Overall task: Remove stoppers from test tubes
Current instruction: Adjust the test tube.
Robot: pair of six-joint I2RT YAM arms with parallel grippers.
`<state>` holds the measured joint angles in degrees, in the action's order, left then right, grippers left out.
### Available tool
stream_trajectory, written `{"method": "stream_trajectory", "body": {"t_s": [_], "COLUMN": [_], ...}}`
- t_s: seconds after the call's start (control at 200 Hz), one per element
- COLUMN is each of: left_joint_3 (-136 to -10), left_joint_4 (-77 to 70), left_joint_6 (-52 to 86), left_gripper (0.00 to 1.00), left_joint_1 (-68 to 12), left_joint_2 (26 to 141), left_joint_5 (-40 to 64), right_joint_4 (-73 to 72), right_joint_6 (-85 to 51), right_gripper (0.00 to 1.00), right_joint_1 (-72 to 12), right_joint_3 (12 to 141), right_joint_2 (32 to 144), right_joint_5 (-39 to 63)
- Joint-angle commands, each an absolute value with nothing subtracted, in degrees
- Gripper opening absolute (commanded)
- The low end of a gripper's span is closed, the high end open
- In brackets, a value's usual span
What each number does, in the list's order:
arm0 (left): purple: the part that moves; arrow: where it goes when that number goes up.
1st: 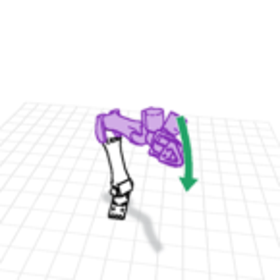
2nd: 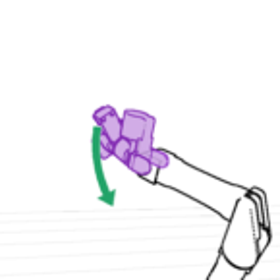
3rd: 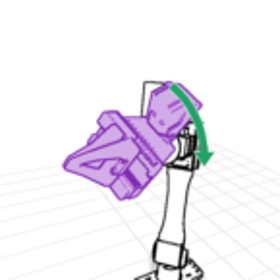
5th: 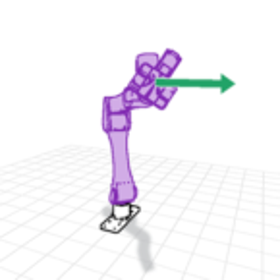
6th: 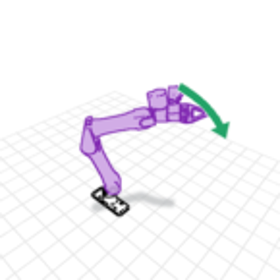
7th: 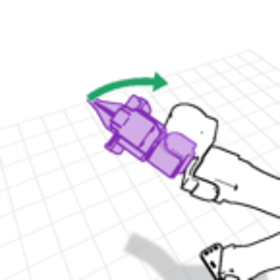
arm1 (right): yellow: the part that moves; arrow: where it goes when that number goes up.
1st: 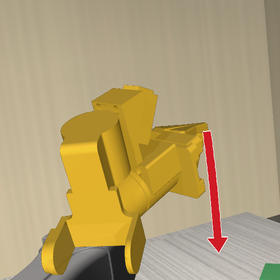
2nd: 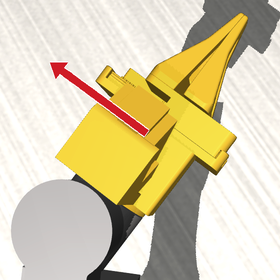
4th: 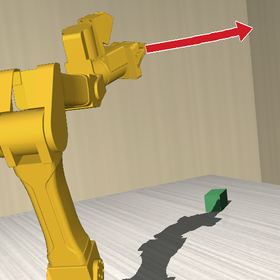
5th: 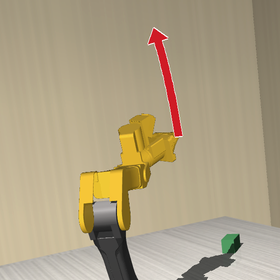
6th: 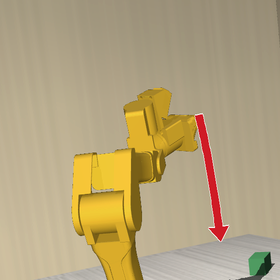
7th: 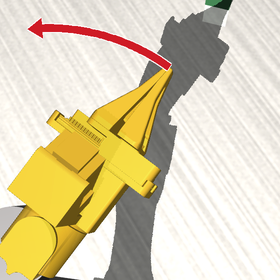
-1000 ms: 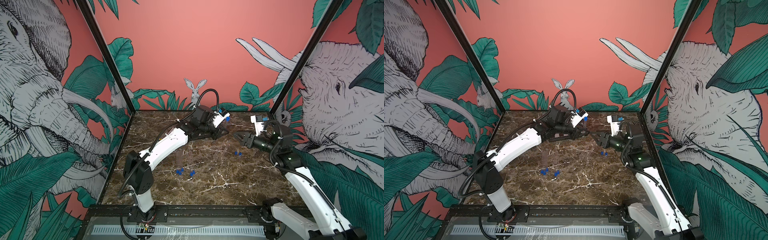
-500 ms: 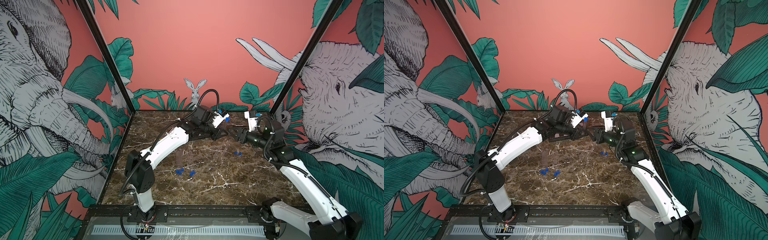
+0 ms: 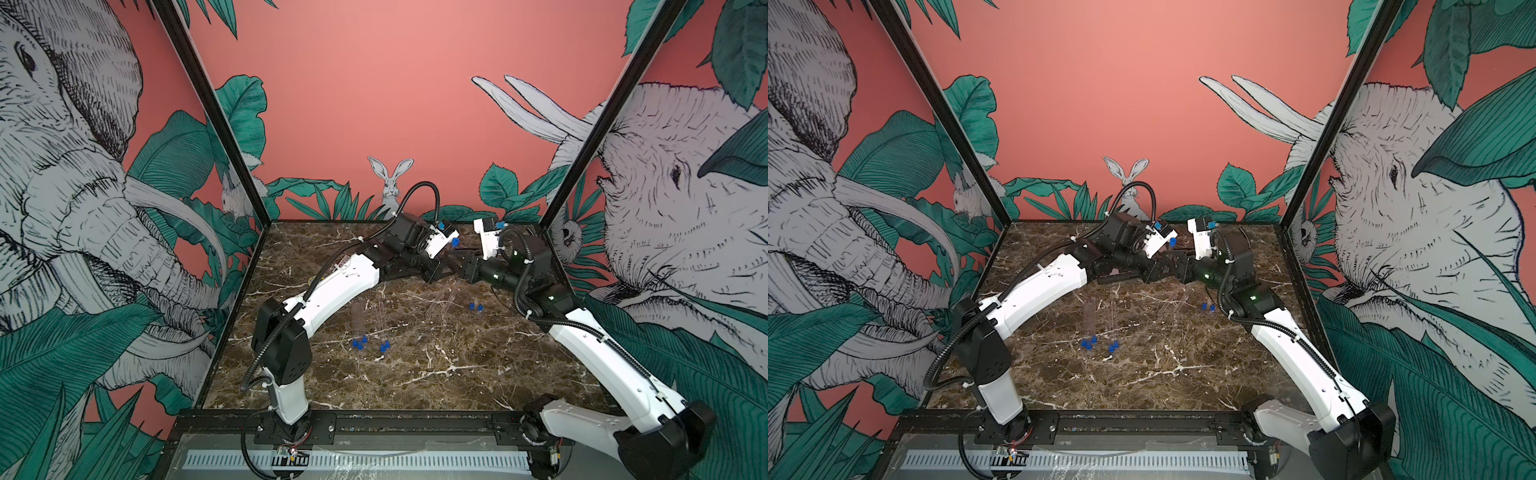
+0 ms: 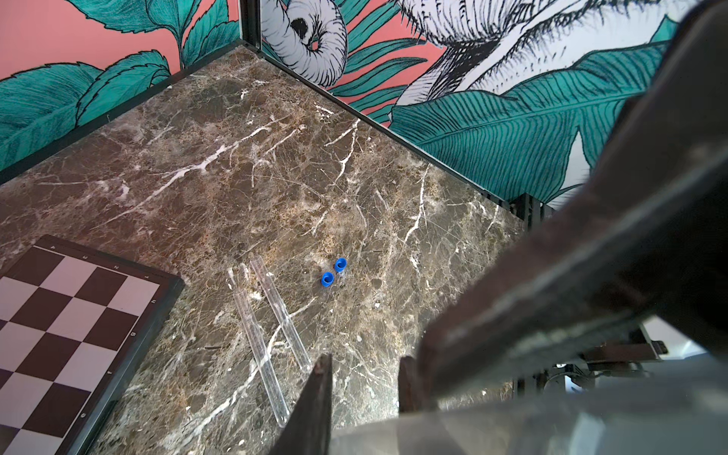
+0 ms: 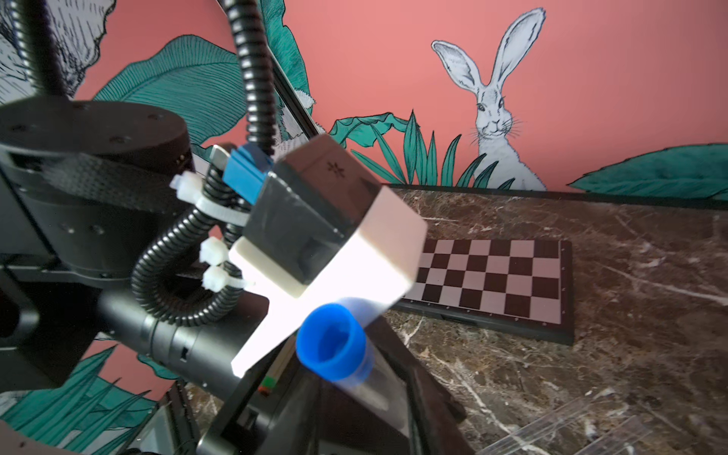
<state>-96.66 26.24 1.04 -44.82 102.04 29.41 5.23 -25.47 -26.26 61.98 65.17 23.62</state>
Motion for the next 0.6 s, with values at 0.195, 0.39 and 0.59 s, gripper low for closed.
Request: {"method": "stream_trajectory", "body": {"t_s": [0.195, 0.39, 0.59], "left_joint_3": [-97.7, -97.3, -95.7], "left_joint_4": [26.1, 25.7, 24.3], "left_joint_6": [0.9, 0.6, 0.6], "left_gripper": [0.23, 0.24, 0.22], "left_joint_1": [-45.8, -46.1, -46.1], "left_joint_2": [100.0, 99.5, 99.0], "left_joint_5": [28.0, 27.5, 27.6], "right_joint_4": [0.1, -1.4, -2.1], "right_joint_6": [-27.0, -28.2, -29.4], "right_gripper": [0.23, 0.14, 0.01], "right_joint_1": [-26.8, -26.7, -26.8], "right_joint_3": [61.2, 59.7, 57.9], "right_joint_2": [65.2, 65.2, 64.5], "right_joint_5": [17.4, 16.0, 13.6]}}
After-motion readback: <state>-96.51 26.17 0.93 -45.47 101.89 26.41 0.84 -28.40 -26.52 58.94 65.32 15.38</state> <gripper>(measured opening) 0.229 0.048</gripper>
